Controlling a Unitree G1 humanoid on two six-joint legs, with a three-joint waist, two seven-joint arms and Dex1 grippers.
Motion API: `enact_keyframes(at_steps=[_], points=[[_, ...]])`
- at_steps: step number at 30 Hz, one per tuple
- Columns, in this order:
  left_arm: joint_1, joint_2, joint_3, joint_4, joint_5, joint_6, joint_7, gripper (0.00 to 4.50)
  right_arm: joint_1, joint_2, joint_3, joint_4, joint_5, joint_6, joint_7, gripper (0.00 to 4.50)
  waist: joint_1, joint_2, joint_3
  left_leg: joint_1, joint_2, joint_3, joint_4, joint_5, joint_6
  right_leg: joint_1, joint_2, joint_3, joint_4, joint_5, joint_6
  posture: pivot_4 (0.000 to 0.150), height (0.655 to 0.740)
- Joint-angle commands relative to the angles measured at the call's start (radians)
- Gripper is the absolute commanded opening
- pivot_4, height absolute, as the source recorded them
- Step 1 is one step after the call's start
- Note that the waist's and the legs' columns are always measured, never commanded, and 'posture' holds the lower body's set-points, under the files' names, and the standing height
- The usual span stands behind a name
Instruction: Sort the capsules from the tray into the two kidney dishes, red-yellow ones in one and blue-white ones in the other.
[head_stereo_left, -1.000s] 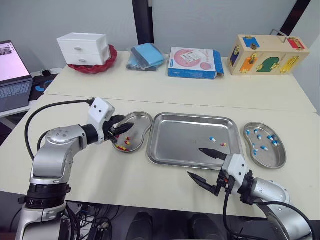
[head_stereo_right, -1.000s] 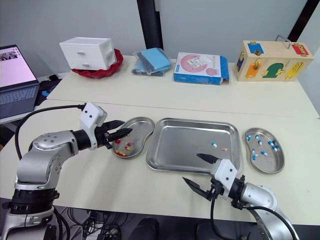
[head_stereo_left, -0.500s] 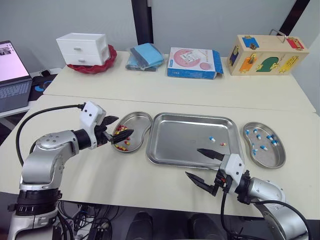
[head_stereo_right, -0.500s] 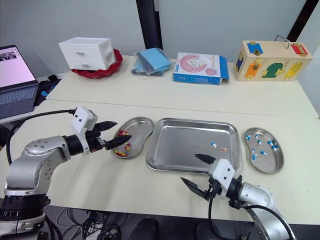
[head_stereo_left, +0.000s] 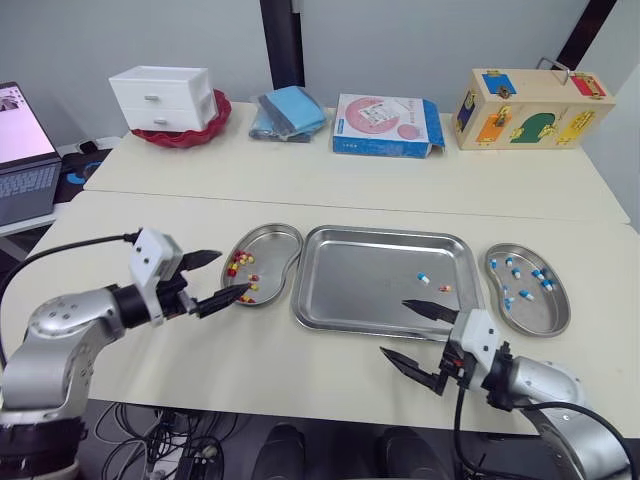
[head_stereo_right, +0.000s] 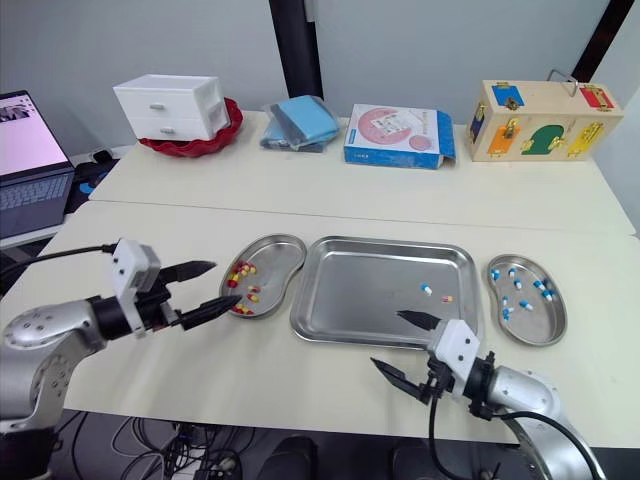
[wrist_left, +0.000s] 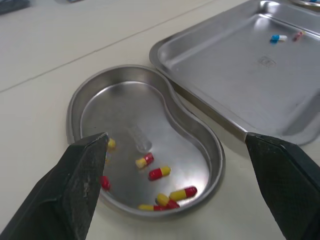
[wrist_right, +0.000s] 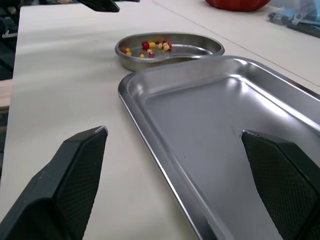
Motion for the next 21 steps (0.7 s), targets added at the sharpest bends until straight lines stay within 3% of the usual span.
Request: enact_keyframes(at_steps=[1, 6, 12, 21], points=[[0.085, 0.005, 0.086, 0.012, 0.023, -0.095, 0.002, 4.49, 0.091, -0.052, -0.137, -0.081, 0.067, 0.016, 0.028, 4.50, 0.000, 0.000, 0.000, 0.000, 0.000, 0.000, 0.000, 0.000, 0.000, 0.000, 0.000, 0.000, 0.000, 0.000, 0.000, 0.150, 0.7312], [0.223, -0.034, 0.142, 0.061, 0.056, -0.186, 0.040, 4.49, 0.288, -0.097, -0.374, -0.074, 0.103, -0.001, 0.076, 4.50, 0.002, -0.002, 0.000, 0.000, -0.001, 0.001, -0.001, 0.000, 0.000, 0.001, -0.001, 0.000, -0.001, 0.000, 0.000, 0.150, 0.7312], [0.330, -0.028, 0.179, 0.183, 0.045, -0.247, -0.002, 4.49, 0.434, -0.097, -0.618, 0.065, 0.126, -0.037, 0.162, 4.50, 0.000, -0.003, 0.001, 0.004, -0.001, 0.002, -0.001, 0.000, 0.000, 0.003, -0.001, 0.001, -0.001, 0.000, 0.000, 0.150, 0.7312], [0.398, -0.043, 0.189, 0.178, 0.036, -0.281, -0.004, 4.49, 0.430, -0.098, -0.656, 0.180, 0.095, -0.071, 0.210, 4.50, -0.001, -0.003, 0.001, 0.005, 0.000, 0.004, -0.001, 0.000, 0.000, 0.003, -0.001, 0.003, -0.001, 0.000, -0.001, 0.150, 0.7312]])
